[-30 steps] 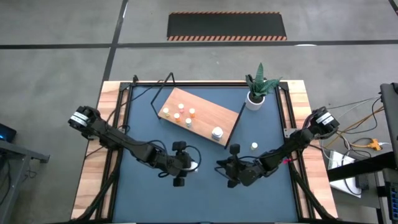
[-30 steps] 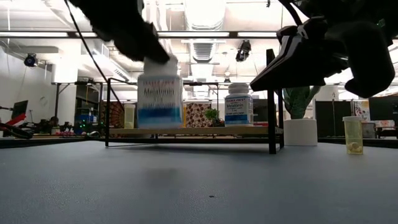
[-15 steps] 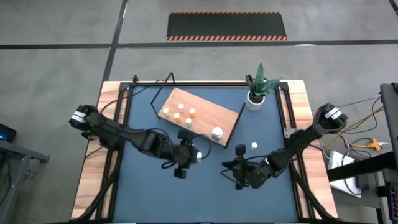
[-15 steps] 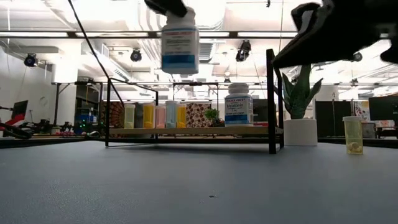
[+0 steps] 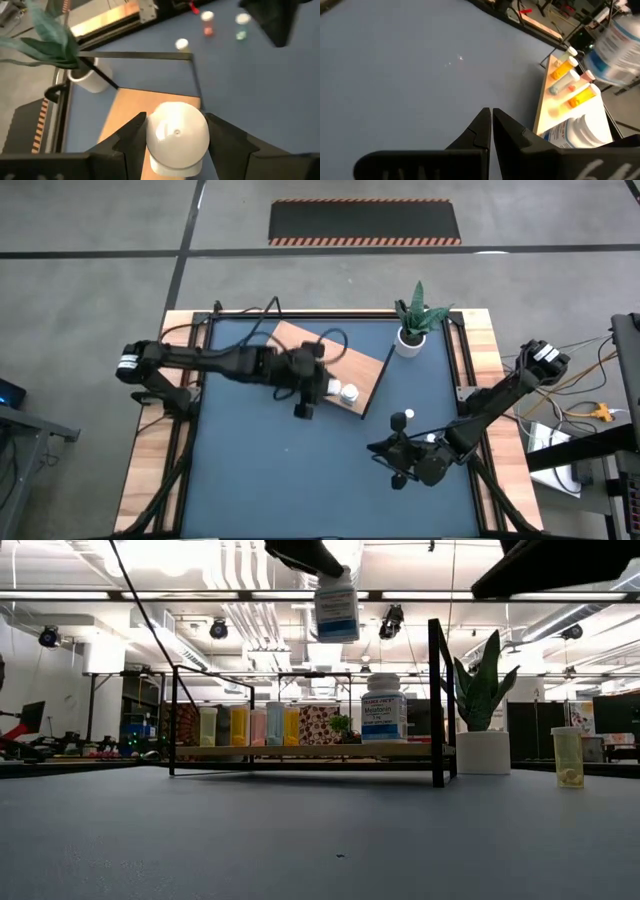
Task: Pick and place medicine bottles onto shelf by color
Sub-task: Put the white pill bottle on the shelf
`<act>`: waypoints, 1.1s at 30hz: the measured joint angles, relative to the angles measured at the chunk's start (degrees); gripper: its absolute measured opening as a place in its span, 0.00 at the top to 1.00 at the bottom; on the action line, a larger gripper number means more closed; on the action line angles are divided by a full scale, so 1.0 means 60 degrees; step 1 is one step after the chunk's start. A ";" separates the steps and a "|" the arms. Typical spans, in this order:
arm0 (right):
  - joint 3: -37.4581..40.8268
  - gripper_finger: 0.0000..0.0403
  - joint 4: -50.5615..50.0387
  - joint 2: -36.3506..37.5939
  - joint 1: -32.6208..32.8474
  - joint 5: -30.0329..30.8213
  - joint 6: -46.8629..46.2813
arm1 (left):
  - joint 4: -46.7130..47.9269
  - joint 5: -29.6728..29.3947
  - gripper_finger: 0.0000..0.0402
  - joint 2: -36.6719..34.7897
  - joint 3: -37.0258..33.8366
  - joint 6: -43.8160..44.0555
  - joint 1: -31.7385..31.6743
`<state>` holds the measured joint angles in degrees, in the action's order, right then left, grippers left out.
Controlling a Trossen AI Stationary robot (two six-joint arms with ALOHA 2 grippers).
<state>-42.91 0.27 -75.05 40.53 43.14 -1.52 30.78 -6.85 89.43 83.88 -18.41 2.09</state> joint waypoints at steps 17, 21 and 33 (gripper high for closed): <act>0.0160 0.98 -0.0079 0.0326 0.0085 -0.0033 -0.0069 | -0.1776 0.3078 0.60 0.1171 0.0017 -0.0842 -0.2741; 0.0160 0.98 -0.0076 0.0443 0.0131 -0.0041 -0.0141 | -0.2150 0.3471 0.60 0.1723 0.0017 -0.0817 -0.3014; 0.0163 0.98 -0.0102 0.0569 0.0245 -0.0004 -0.0251 | -0.2394 0.3672 0.60 0.2795 0.0017 -0.0810 -0.3045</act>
<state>-41.93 -0.34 -71.64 42.00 43.11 -3.03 16.41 15.18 106.20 83.99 -23.27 -16.19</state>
